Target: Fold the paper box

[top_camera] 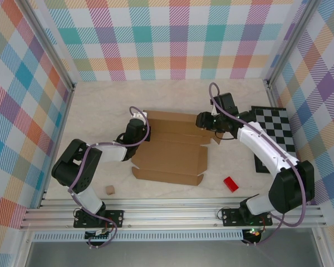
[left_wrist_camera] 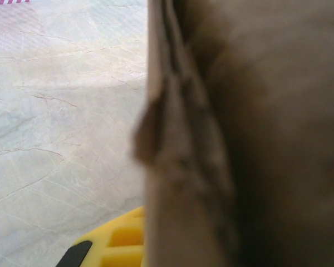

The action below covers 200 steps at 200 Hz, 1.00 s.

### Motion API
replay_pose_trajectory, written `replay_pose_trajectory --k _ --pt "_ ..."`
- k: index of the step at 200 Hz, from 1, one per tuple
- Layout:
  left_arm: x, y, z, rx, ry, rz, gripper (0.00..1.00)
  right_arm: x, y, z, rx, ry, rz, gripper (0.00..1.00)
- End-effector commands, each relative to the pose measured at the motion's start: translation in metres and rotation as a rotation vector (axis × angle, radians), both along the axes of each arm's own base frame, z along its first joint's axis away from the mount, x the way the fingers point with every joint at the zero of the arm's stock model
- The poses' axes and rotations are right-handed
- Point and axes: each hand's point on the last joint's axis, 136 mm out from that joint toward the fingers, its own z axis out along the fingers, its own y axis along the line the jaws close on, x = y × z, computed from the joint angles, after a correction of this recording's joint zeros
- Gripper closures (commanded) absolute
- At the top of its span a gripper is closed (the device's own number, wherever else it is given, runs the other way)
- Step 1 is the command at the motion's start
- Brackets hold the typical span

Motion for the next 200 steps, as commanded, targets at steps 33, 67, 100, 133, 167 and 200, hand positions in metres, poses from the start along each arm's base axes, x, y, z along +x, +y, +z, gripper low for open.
replay_pose_trajectory --k 33,67,100,133,167,200 --pt "-0.005 -0.004 0.004 -0.01 -0.011 -0.012 1.0 0.019 0.002 -0.014 0.045 0.026 -0.032 0.45" --pt "-0.007 -0.009 0.004 -0.015 -0.01 -0.024 1.0 0.03 0.019 -0.022 0.122 0.022 0.002 0.48" --pt "-0.01 -0.014 0.004 -0.018 -0.009 -0.038 1.0 0.033 0.031 -0.024 0.215 0.023 0.003 0.53" --pt "-0.012 -0.016 0.003 -0.02 -0.01 -0.046 1.0 0.037 0.03 -0.035 0.349 0.042 -0.021 0.57" --pt "-0.014 -0.014 0.005 -0.017 -0.013 -0.035 1.0 0.036 0.02 -0.038 0.302 0.008 -0.036 0.66" --pt "-0.014 -0.008 0.007 -0.042 -0.014 0.005 1.0 0.034 0.005 -0.046 0.185 -0.01 -0.043 0.8"
